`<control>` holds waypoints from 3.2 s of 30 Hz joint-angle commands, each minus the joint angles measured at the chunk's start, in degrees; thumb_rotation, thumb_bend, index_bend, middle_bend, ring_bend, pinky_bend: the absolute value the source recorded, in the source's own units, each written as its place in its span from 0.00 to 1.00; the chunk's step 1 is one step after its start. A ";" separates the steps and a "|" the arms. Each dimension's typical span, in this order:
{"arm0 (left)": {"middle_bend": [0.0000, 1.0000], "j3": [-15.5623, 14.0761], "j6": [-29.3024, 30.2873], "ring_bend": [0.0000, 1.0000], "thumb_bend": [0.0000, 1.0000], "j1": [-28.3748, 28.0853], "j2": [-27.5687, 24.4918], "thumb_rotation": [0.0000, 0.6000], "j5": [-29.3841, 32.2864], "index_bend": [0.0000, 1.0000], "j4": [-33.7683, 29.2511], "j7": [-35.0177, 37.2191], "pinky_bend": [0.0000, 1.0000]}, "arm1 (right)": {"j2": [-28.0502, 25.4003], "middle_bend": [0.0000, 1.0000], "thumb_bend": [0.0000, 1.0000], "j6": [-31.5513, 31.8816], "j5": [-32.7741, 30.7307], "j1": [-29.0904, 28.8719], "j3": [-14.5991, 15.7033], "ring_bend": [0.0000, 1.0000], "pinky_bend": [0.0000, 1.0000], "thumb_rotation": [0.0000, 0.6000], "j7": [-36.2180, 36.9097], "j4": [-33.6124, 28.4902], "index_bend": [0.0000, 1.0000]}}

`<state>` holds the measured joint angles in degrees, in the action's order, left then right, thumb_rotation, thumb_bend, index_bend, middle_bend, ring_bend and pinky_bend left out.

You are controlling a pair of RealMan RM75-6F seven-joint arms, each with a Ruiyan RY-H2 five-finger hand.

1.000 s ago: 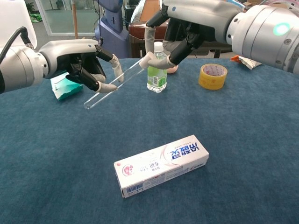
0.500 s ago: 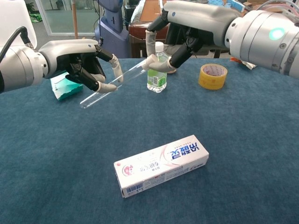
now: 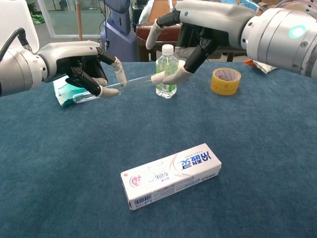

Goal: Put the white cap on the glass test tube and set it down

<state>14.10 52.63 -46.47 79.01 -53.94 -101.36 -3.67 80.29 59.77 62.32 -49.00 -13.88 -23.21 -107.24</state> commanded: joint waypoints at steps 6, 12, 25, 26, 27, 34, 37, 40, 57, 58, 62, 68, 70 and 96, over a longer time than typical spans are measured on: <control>1.00 -2.46 1.92 0.96 0.34 0.15 1.63 1.00 -1.47 0.64 5.58 -4.57 1.00 | -5.27 0.95 0.06 3.24 3.70 3.45 0.48 1.00 1.00 1.00 2.83 -3.28 0.26; 1.00 -4.25 2.11 0.96 0.34 0.12 5.14 1.00 -1.60 0.64 11.92 -7.40 1.00 | -10.65 0.95 0.06 5.84 7.58 7.09 2.04 1.00 1.00 1.00 4.63 -4.71 0.26; 1.00 -5.52 -1.42 0.95 0.34 -0.98 14.41 1.00 -0.91 0.64 26.94 -9.82 1.00 | -17.96 0.95 0.06 10.35 12.73 14.50 5.61 1.00 1.00 1.00 8.02 -5.67 0.26; 1.00 -5.51 -1.77 0.95 0.34 -1.05 14.96 1.00 -0.90 0.64 27.84 -9.81 1.00 | -18.16 0.95 0.06 10.48 12.95 14.84 5.76 1.00 1.00 1.00 8.23 -5.60 0.26; 1.00 -5.46 -2.24 0.95 0.34 -1.15 15.62 1.00 -0.82 0.64 28.92 -9.79 1.00 | -18.39 0.95 0.06 10.67 13.29 15.28 5.95 1.00 1.00 1.00 8.56 -5.53 0.26; 1.00 -5.22 -4.07 0.95 0.34 -1.44 17.89 1.00 -0.73 0.60 33.10 -10.28 1.00 | -18.56 0.95 0.06 11.24 14.37 17.13 6.11 1.00 1.00 1.00 11.78 -4.43 0.26; 1.00 -5.12 -4.72 0.95 0.34 -1.43 17.78 1.00 -0.45 0.55 33.07 -10.81 1.00 | -18.34 0.95 0.06 11.22 14.32 17.61 5.88 1.00 1.00 1.00 13.06 -3.67 0.26; 1.00 -4.98 -5.38 0.94 0.34 -1.30 17.20 1.00 0.21 0.46 32.23 -11.33 1.00 | -18.19 0.95 0.06 11.19 14.07 18.00 5.57 1.00 1.00 1.00 13.89 -2.93 0.26; 0.77 -5.58 6.15 0.70 0.33 6.22 2.16 1.00 -7.75 0.26 17.09 -9.75 0.97 | -24.54 0.60 0.09 10.11 8.52 23.16 8.08 0.67 0.90 1.00 9.62 -0.68 0.24; 0.76 -6.01 8.12 0.69 0.33 7.23 1.41 1.00 -9.16 0.28 16.87 -9.71 0.93 | -24.88 0.55 0.10 10.22 8.45 23.70 8.48 0.60 0.83 1.00 9.59 -0.44 0.24; 0.68 -7.87 15.90 0.63 0.33 11.92 -1.24 1.00 -13.75 0.32 17.02 -9.22 0.82 | -25.35 0.46 0.11 11.43 9.43 26.03 9.93 0.47 0.70 1.00 10.22 1.78 0.24; 0.53 -10.34 25.65 0.47 0.32 19.60 -4.80 1.00 -16.79 0.33 16.53 -9.21 0.66 | -23.87 0.44 0.11 17.52 13.40 30.75 11.06 0.46 0.69 1.00 13.47 7.08 0.24; 0.53 -10.88 27.93 0.47 0.32 21.78 -5.77 1.00 -17.32 0.34 15.96 -8.53 0.64 | -23.75 0.44 0.11 18.73 14.26 31.80 11.22 0.46 0.69 1.00 14.57 8.28 0.24; 0.52 -13.96 38.40 0.47 0.33 35.93 -9.32 1.00 -24.50 0.38 9.08 -10.18 0.63 | -19.30 0.44 0.11 22.89 19.20 38.02 11.61 0.46 0.69 1.00 17.06 14.35 0.24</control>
<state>0.05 91.19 -10.60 69.69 -78.28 -92.14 -13.73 60.96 82.63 81.52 -11.00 -2.24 -6.11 -92.91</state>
